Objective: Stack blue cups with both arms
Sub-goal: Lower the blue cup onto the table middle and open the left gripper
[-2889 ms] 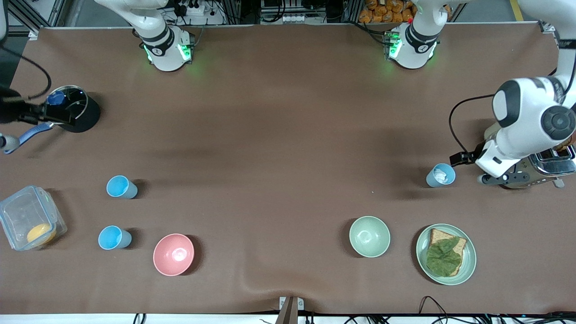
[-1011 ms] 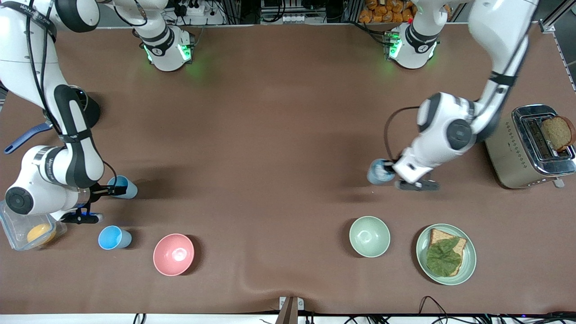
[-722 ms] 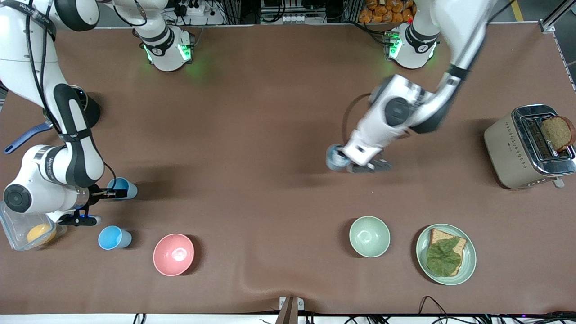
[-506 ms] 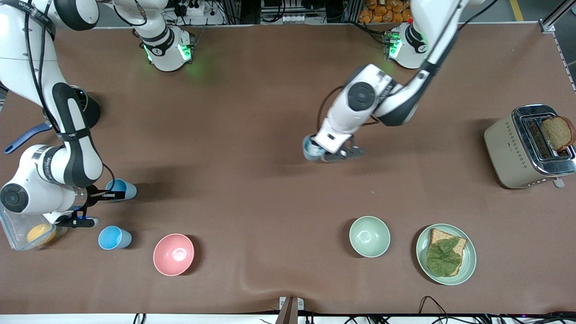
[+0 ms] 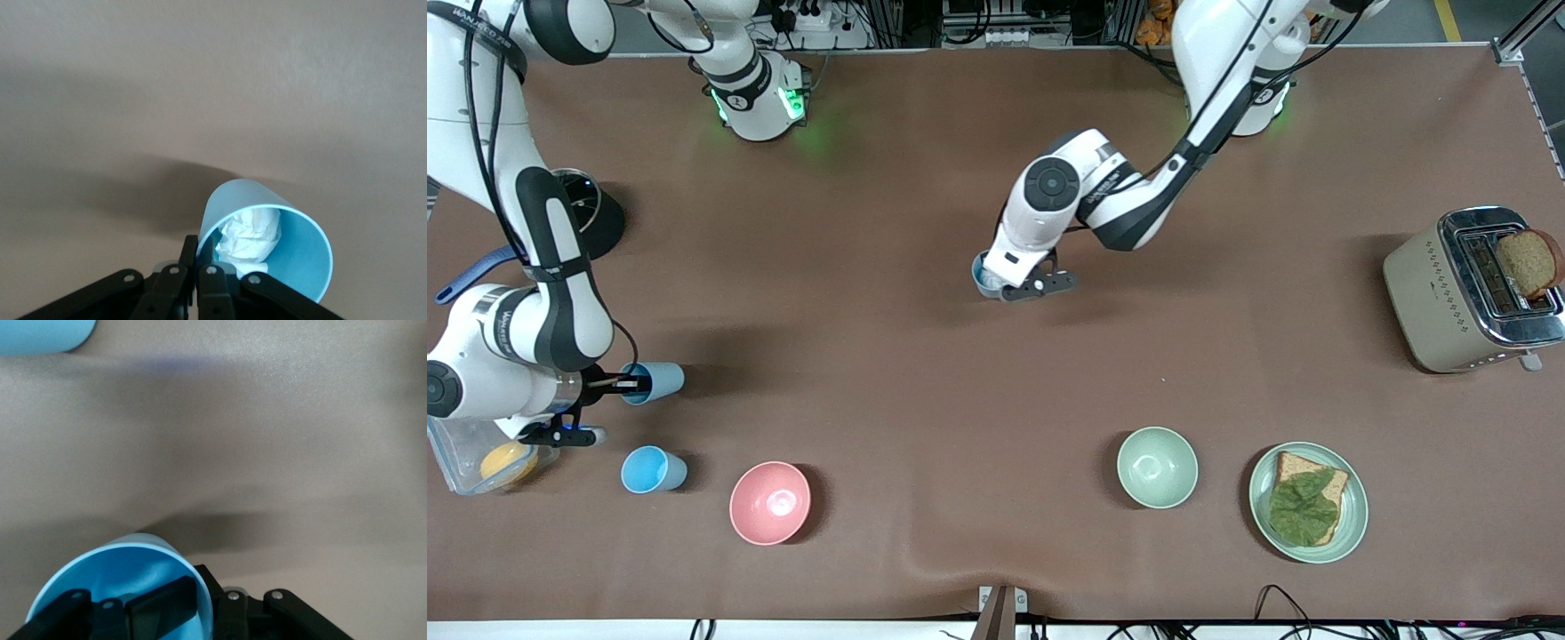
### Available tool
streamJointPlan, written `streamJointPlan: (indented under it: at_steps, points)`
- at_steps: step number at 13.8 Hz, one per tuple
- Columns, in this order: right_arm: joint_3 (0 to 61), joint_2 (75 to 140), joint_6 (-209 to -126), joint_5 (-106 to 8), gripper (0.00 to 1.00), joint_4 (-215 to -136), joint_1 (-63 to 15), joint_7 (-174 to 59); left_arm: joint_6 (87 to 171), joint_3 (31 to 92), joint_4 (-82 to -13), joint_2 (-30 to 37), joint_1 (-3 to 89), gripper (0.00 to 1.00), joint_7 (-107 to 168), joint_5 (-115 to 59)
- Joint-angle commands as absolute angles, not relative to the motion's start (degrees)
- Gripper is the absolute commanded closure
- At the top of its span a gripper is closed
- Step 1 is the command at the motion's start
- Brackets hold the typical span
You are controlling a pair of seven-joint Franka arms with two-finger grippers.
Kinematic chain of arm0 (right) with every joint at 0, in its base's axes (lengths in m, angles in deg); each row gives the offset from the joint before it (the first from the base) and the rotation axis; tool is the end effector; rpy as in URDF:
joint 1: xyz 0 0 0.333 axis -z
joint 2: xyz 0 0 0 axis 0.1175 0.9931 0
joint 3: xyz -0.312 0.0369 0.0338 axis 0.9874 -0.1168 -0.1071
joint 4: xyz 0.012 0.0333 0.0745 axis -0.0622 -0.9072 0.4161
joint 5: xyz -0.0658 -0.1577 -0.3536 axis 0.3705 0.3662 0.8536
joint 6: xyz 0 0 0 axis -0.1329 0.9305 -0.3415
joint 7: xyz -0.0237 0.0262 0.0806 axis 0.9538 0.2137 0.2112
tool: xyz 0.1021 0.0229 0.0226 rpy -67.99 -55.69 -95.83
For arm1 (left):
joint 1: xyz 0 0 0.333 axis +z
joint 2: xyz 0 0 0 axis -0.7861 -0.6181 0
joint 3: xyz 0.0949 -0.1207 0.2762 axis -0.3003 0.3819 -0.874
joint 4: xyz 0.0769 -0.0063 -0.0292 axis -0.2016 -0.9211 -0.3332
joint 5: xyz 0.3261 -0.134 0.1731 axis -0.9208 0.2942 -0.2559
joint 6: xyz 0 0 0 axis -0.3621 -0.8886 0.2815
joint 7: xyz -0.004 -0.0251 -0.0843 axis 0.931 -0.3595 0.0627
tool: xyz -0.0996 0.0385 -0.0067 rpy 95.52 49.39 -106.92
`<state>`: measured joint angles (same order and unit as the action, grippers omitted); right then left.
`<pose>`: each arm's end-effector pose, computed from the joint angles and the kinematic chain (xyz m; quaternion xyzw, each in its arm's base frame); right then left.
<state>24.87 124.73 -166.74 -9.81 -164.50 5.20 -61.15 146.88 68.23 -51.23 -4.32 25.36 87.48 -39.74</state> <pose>0.6635 -0.1443 0.2164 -0.9918 0.0215 0.1256 0.0049 0.4266 -0.4973 0.2492 0.9875 0.1208 -0.0777 0.0645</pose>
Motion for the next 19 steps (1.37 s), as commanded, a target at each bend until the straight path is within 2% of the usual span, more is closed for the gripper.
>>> streamJointPlan:
  at_steps: [1,4,5,6,7,8,10,14,19]
  points:
    - [24.22,122.52,-164.77,-9.69,1.0,-164.5,5.82,-62.26,146.46,67.55,-49.73,-5.64,23.35,1.0,89.57,-43.05]
    - [24.22,119.72,-164.68,-9.43,1.0,-164.15,5.91,-64.62,146.37,67.55,-49.82,-6.0,23.43,1.0,92.38,-47.28]
    - [24.22,119.1,-164.59,-9.43,1.0,-164.15,5.82,-64.8,146.37,67.55,-49.82,-6.26,23.43,0.93,92.74,-47.29]
    - [24.22,118.75,-164.24,-9.43,1.0,-164.06,5.91,-64.98,146.37,67.38,-49.73,-6.26,23.78,0.68,92.39,-47.63]
    - [24.22,118.05,-164.24,-9.43,1.0,-164.06,5.91,-65.07,146.29,67.2,-49.82,-5.83,24.13,0.15,92.74,-47.9]
    - [24.22,117.17,-163.81,-9.43,1.0,-164.06,5.82,-65.24,145.42,67.03,-49.82,-5.39,23.96,0.0,92.74,-47.9]
    - [24.22,115.67,-162.66,-9.52,1.0,-164.06,5.73,-66.82,141.21,66.59,-49.73,-2.15,24.74,0.0,92.74,-47.9]
    - [24.04,112.86,-161.79,-9.6,1.0,-164.06,5.38,-69.29,131.37,66.5,-49.65,8.39,29.83,0.0,91.95,-47.99]
    - [22.55,112.24,-159.67,-10.13,1.0,-163.97,5.12,-68.5,126.78,66.5,-49.3,16.84,37.91,0.0,86.78,-47.9]
